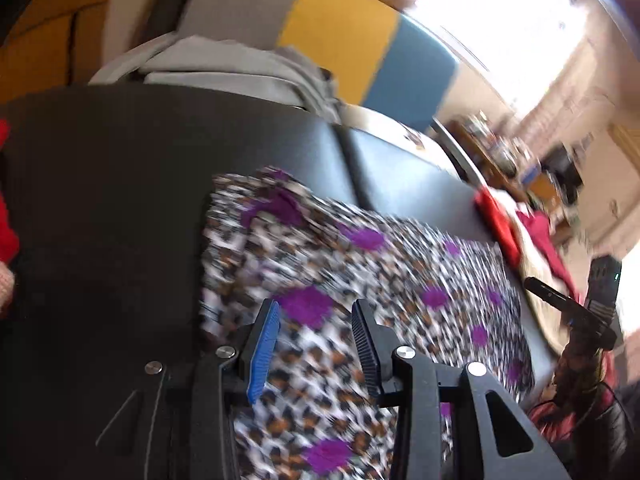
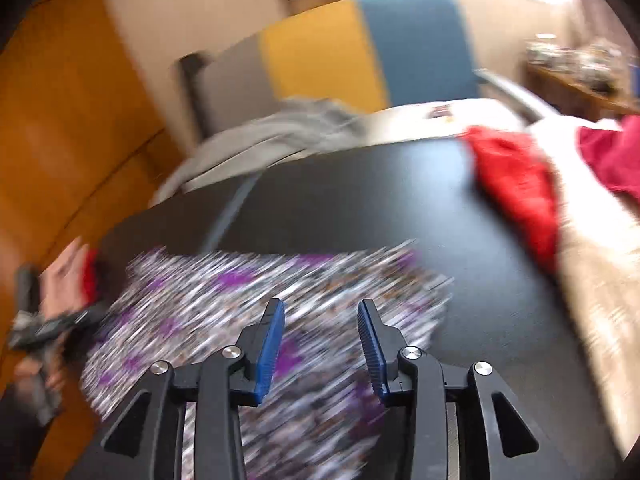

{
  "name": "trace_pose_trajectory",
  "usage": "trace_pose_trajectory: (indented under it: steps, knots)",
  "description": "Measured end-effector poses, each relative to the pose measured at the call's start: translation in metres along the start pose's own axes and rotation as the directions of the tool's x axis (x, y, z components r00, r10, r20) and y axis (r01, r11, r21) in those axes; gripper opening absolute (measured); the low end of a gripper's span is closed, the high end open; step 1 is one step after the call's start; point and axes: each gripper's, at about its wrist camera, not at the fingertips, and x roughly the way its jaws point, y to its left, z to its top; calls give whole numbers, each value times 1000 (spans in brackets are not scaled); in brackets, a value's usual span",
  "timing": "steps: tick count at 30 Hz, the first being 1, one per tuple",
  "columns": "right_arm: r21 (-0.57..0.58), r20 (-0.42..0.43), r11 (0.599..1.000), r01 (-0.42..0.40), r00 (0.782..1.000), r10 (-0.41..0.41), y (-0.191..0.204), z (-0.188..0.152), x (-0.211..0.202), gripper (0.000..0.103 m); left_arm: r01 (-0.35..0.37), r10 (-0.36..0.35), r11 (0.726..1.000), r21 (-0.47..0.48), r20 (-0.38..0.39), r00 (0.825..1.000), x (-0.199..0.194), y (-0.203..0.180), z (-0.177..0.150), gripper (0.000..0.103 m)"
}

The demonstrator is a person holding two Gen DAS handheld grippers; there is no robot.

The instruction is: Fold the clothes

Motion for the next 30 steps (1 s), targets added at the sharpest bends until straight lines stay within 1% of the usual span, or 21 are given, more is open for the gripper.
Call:
trace_pose_trajectory:
  steps: [2, 4, 5, 6, 8, 10, 13, 14, 15, 16, 17, 18, 19, 21, 22, 23, 24, 26, 28, 29, 30]
  knots:
    - [-32, -41, 999, 10, 999, -12, 7, -28, -2, 42, -20, 22, 998, 63, -39, 999, 4, -10, -14, 38]
    - [-66, -72, 997, 34, 997, -39, 10, -58, -6, 42, -69, 78, 993, 93, -95, 992, 11, -5, -35, 38]
    - [-83, -87, 996, 46, 995, -53, 12, -72, -8, 42, -86, 95, 992, 96, -93, 991, 12, 0, -43, 36]
    - [-103, -83, 993, 62, 994, -70, 12, -81, -11, 42, -94, 101, 989, 113, -62, 993, 8, 5, -51, 35]
    - [-142, -43, 986, 87, 995, -94, 10, -91, -19, 42, -110, 115, 987, 119, -37, 993, 1, 11, -58, 34]
    - [-167, -5, 982, 85, 996, -87, 8, -95, -21, 42, -117, 120, 990, 80, -37, 992, -4, 15, -60, 34]
    - [-178, -26, 978, 106, 993, -113, 14, -91, -21, 43, -112, 114, 992, 57, -37, 993, -15, 16, -71, 34]
    - [-179, -45, 977, 113, 991, -122, 18, -88, -20, 48, -102, 103, 994, 46, -36, 994, -20, 16, -75, 34]
    - [-179, -63, 977, 115, 990, -128, 24, -83, -17, 56, -87, 88, 996, 32, -34, 996, -25, 17, -78, 34]
    - [-178, -81, 977, 118, 988, -134, 30, -79, -14, 60, -66, 66, 998, 9, -34, 997, -29, 19, -77, 34]
    - [-183, -90, 975, 123, 986, -141, 37, -75, -13, 69, -47, 47, 999, -17, -27, 999, -34, 22, -75, 34]
    - [-195, -85, 973, 121, 987, -140, 46, -69, -12, 74, -43, 42, 998, -42, -2, 999, -41, 25, -72, 35]
    - [-208, -75, 971, 114, 988, -132, 56, -63, -9, 76, -36, 37, 998, -56, 22, 999, -46, 27, -66, 36]
    - [-224, -47, 971, 78, 995, -91, 73, -49, -7, 88, -15, 19, 997, -71, 60, 998, -52, 31, -52, 37]
    - [-228, -37, 971, 67, 996, -77, 79, -43, -4, 90, -7, 12, 997, -74, 72, 997, -53, 32, -42, 38]
    - [-232, -28, 971, 62, 997, -70, 84, -36, 0, 94, -28, 32, 999, -46, 75, 997, -49, 28, -32, 38]
    - [-236, -19, 970, 57, 998, -63, 90, -30, 4, 95, -65, 65, 998, -3, 76, 995, -44, 20, -22, 38]
    - [-213, -18, 976, 53, 998, -58, 90, -21, 18, 96, -128, 121, 986, 106, 69, 990, -30, 1, -6, 38]
    - [-161, -23, 986, 42, 999, -46, 81, -14, 36, 98, -168, 163, 952, 257, 41, 986, -11, -22, 2, 39]
    - [-128, -29, 991, 44, 998, -48, 74, -13, 46, 98, -197, 197, 924, 328, 33, 980, 0, -31, 3, 39]
    - [-90, -36, 995, 53, 998, -56, 64, -13, 56, 98, -229, 236, 890, 395, 30, 971, 12, -38, 2, 39]
